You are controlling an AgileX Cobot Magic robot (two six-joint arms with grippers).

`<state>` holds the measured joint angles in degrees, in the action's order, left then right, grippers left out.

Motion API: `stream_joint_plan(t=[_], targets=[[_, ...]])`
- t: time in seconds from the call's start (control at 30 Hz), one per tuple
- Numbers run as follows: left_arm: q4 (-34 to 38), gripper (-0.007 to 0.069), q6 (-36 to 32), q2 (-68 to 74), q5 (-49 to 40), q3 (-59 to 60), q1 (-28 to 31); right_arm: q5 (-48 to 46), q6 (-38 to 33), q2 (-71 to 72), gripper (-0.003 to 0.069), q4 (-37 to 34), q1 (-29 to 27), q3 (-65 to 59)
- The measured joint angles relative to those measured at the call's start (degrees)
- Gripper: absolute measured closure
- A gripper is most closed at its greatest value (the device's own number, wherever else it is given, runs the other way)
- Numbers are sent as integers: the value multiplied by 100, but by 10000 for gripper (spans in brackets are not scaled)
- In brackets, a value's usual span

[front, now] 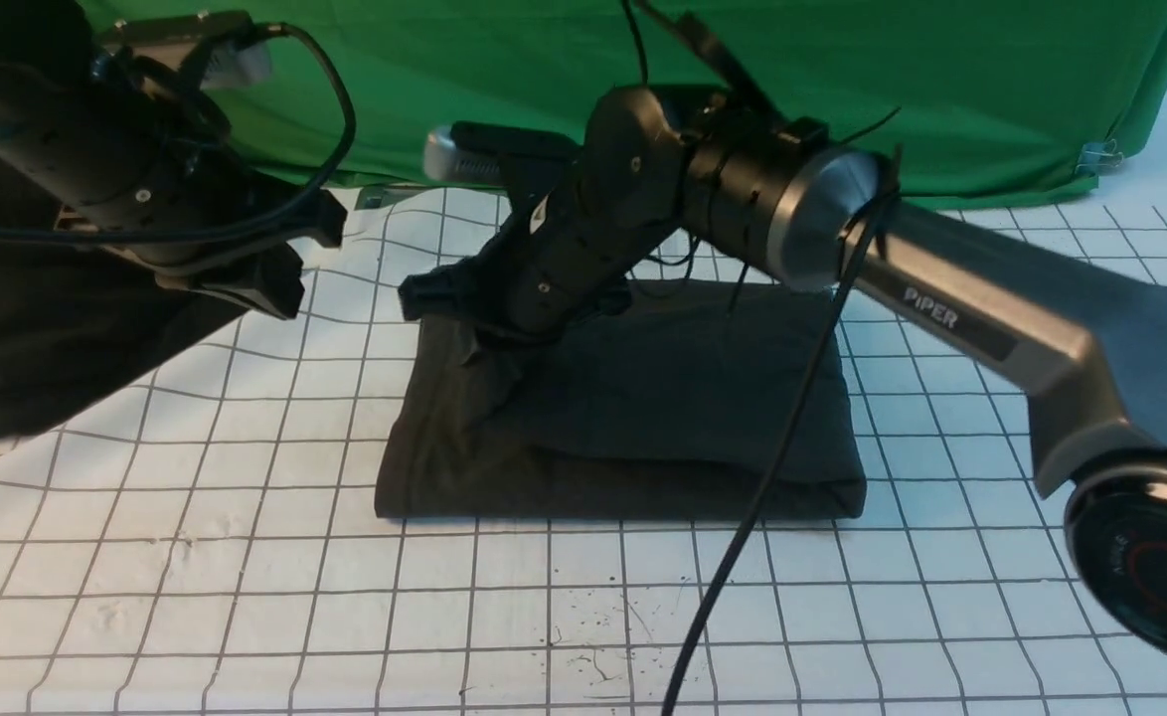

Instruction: Fold a long-sleeved shirt over a white checkered tablecloth.

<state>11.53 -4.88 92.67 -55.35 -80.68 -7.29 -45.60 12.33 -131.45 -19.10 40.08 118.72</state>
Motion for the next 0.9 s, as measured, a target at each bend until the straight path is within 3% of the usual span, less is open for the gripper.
stream_joint_plan(t=[0.13,0.17,0.23,0.33,0.43,0.5,0.53,0.57,0.63,0.73,0.9], targets=[[40,629,0,0,20,0,0,407,0,-36,372,-102,112,34],[45,629,0,0,20,0,0,419,0,-36,361,-102,119,34],[44,629,0,0,20,0,0,397,-207,-36,228,-110,144,103],[60,629,0,0,20,0,0,80,-611,-36,193,-58,144,226],[163,629,0,5,85,0,0,-1125,-1197,94,272,720,-3,605],[445,629,-103,15,208,0,0,-1783,-1290,256,405,1558,-182,779],[531,629,-144,18,247,0,0,-1879,-1303,293,438,1731,-254,800],[783,629,-281,44,363,0,-19,-2102,-1338,424,531,2186,-391,816],[1118,629,-420,136,586,0,-126,-2249,-1356,649,612,2524,-743,755],[1320,629,-456,478,694,-98,-370,-2301,-1356,1077,652,2388,-1286,309],[1397,629,-452,1233,927,-506,-715,-2385,-1636,1434,662,1321,-1879,-660]])
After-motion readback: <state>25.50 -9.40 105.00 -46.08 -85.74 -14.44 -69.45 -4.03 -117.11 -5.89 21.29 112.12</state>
